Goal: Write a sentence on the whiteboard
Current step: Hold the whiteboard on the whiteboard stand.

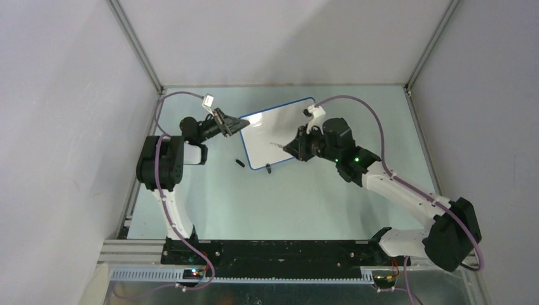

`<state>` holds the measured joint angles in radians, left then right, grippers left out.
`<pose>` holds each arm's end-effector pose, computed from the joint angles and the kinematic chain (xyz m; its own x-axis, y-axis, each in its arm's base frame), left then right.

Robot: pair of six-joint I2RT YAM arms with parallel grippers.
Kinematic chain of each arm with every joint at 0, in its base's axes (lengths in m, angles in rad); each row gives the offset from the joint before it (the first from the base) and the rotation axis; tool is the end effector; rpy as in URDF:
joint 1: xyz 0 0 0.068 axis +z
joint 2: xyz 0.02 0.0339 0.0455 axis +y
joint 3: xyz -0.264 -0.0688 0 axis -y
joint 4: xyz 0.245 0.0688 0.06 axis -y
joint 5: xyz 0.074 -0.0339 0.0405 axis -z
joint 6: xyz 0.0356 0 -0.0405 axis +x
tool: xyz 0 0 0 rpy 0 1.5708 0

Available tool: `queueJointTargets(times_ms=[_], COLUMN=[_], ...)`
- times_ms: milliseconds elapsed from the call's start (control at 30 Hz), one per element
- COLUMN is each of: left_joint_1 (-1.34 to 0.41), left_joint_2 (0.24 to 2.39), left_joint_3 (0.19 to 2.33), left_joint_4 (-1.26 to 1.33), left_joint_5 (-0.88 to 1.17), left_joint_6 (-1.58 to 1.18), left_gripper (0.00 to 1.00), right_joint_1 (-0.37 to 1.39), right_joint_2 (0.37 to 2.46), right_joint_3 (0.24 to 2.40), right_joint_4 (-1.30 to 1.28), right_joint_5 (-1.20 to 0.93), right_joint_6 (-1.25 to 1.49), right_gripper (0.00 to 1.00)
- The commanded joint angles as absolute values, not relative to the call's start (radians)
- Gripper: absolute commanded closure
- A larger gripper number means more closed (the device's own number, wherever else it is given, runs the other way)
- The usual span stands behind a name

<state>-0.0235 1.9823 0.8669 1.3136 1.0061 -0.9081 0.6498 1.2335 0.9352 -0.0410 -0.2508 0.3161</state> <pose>0.3777 -0.0390 0.1801 -0.5415 -0.4093 -0.7343 0.6723 0.3135 -0.6706 0.2230 0.1805 0.3119 -0.4920 0.0044 -0.8706 -0.6518 0.6611 0.3716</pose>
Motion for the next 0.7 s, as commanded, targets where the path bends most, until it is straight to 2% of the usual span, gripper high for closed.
queueJointTargets(times_ms=[0,67,333,433,667], left_joint_1=[-0.012,-0.005,-0.003,-0.003,0.033], left_joint_2=[1.991,1.985,1.990,1.989,1.973], left_joint_3=[0.894,0.893,0.914,0.920,0.904], left_joint_4=[1.491,1.494,1.511,1.484,1.435], left_joint_5=[1.042,1.037,1.040,1.036,1.036], left_joint_6=[-1.004,-1.011,-1.055,-1.050,-1.026], left_gripper=[0.58,0.56,0.59,0.66,0.67], right_joint_1=[0.704,0.709,0.710,0.712,0.715], right_joint_2=[1.299,1.347,1.438,1.459,1.507], right_joint_3=[1.063,1.099,1.192,1.227,1.281], right_joint_4=[0.023,0.021,0.005,-0.011,-0.032], right_joint_5=[-0.115,-0.119,-0.120,-0.120,-0.107], right_joint_6=[0.250,0.244,0.213,0.205,0.189], right_gripper=[1.00,1.00,1.00,1.00,1.00])
